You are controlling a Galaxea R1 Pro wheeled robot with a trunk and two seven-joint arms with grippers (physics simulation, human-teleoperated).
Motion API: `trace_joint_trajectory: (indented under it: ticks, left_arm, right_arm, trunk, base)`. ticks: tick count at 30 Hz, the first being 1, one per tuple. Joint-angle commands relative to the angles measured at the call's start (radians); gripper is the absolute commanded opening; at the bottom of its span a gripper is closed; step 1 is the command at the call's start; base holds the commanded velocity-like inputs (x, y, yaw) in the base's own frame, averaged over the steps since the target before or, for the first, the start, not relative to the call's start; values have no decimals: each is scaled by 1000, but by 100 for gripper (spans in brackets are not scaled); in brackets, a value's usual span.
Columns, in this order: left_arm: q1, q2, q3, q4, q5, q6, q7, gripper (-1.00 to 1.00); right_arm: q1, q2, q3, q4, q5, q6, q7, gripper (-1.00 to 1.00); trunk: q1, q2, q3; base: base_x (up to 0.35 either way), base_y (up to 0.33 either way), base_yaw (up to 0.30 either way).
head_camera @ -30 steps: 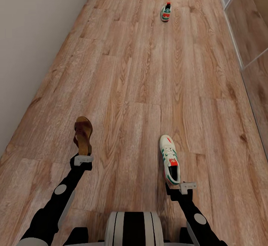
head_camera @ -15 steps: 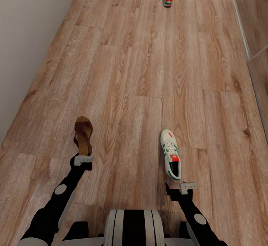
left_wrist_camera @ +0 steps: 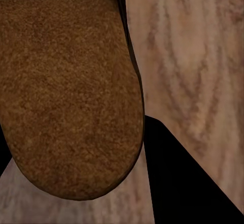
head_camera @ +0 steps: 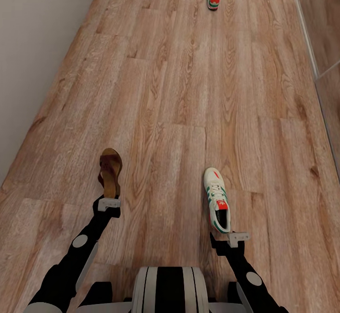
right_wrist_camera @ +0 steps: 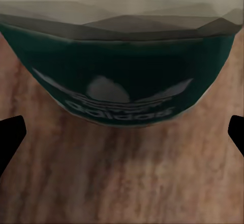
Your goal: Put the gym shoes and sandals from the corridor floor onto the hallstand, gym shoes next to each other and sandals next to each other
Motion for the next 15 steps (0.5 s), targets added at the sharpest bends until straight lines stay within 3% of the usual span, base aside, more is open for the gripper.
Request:
trace_joint_trajectory:
  ticks: [1, 15]
  left_arm:
    - [0, 1, -1, 0, -4, -3, -1, -100]
    - [0, 1, -1, 0, -4, -3, -1, -100]
  right_arm:
    - [0, 0, 1, 0, 0, -3, 0, 100]
    - [0, 0, 1, 0, 0, -2, 0, 100]
  trunk:
    - [0, 0, 0]
    - [0, 0, 0]
  base:
    - [11, 0, 0]
    - [28, 0, 0]
